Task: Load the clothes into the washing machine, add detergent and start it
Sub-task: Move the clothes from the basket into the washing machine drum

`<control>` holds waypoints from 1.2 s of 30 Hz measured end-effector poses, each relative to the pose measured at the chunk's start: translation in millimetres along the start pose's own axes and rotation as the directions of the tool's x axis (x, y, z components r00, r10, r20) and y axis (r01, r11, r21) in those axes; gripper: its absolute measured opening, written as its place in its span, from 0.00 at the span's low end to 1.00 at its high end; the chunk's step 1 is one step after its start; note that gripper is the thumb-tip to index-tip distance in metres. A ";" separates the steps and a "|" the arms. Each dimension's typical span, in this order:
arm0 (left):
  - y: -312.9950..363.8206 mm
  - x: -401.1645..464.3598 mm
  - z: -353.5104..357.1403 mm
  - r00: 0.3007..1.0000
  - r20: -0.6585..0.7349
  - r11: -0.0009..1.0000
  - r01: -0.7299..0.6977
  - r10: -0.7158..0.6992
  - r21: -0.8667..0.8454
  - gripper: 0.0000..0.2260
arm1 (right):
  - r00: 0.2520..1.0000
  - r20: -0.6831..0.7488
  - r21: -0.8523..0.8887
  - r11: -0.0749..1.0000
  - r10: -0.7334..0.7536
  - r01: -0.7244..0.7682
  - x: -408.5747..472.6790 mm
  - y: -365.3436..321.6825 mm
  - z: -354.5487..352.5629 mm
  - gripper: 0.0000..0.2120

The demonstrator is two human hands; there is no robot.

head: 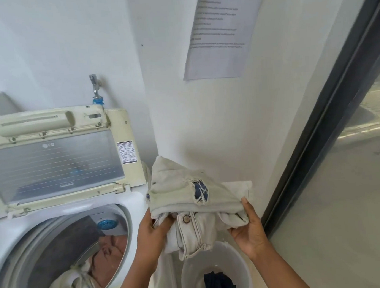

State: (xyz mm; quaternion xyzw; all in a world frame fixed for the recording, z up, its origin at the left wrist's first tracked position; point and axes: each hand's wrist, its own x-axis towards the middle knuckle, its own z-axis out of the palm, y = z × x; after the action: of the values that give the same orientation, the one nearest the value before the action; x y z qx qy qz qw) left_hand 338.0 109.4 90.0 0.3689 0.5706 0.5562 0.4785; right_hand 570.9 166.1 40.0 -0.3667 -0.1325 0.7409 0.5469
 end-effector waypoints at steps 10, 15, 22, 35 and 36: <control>5.4 -14.2 -108.2 0.965 -0.262 0.983 -0.035 -0.013 -0.178 0.20 | 0.990 0.139 -0.119 0.993 0.033 -0.017 16.5 59.8 101.4 0.53; 15.8 -14.9 -174.0 0.946 -0.324 0.976 -0.060 -0.011 -0.208 0.14 | 0.988 0.142 -0.201 0.979 0.058 -0.029 11.1 117.1 151.3 0.42; -12.8 0.7 -274.2 0.912 -0.378 0.965 0.066 -0.161 -0.252 0.23 | 0.992 0.095 -0.405 0.913 0.087 -0.041 12.6 196.0 200.7 0.31; -94.8 50.9 -397.9 0.815 -0.345 0.872 0.488 -0.465 -0.023 0.29 | 0.957 -0.275 -0.678 0.687 0.092 -0.261 39.1 334.7 201.0 0.33; -96.9 52.9 -400.4 0.803 -0.337 0.851 0.525 -0.492 0.008 0.27 | 0.944 -0.316 -0.682 0.671 0.090 -0.292 42.4 341.2 198.2 0.32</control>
State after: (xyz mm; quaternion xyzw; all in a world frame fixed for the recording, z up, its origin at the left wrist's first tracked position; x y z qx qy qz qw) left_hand -48.4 36.5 -43.6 0.1299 0.7462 0.4305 0.4909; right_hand 185.5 120.0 -42.8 -0.6555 -0.3008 0.6290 0.2901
